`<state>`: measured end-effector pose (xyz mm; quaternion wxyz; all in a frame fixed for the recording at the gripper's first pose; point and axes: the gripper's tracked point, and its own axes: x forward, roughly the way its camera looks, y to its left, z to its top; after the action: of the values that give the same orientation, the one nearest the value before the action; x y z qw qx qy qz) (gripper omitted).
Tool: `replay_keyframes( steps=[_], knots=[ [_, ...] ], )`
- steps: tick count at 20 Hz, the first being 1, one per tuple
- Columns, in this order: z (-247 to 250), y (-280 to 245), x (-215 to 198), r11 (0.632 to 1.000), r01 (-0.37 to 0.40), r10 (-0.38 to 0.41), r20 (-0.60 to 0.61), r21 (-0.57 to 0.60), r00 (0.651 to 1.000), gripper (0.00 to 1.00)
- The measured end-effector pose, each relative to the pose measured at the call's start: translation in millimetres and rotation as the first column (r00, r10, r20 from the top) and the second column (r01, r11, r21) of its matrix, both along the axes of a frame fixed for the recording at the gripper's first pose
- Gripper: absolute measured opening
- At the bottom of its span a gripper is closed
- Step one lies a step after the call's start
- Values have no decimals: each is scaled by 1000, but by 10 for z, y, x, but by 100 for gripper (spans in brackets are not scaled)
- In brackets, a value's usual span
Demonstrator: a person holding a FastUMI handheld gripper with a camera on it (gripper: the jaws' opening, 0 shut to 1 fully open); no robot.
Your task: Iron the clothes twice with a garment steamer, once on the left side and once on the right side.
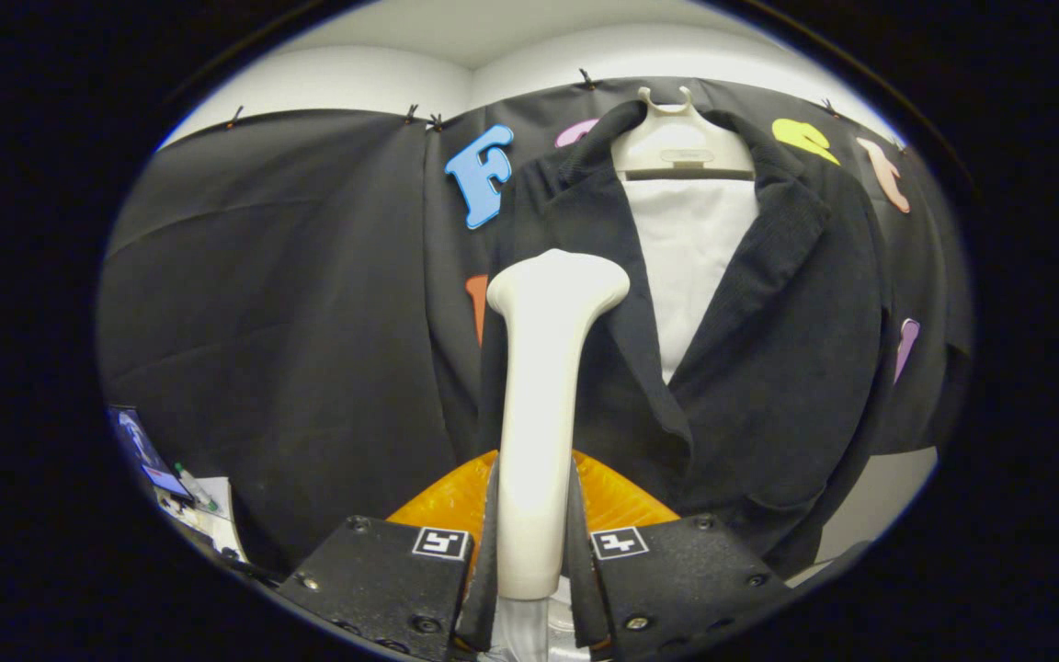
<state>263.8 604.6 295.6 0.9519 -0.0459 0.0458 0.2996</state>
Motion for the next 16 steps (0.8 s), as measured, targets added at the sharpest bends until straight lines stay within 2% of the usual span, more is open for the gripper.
replay_keyframes(
  steps=[16],
  knots=[
    [-748,-224,-13,999,2,-9,-138,-52,990,35]
  ],
)
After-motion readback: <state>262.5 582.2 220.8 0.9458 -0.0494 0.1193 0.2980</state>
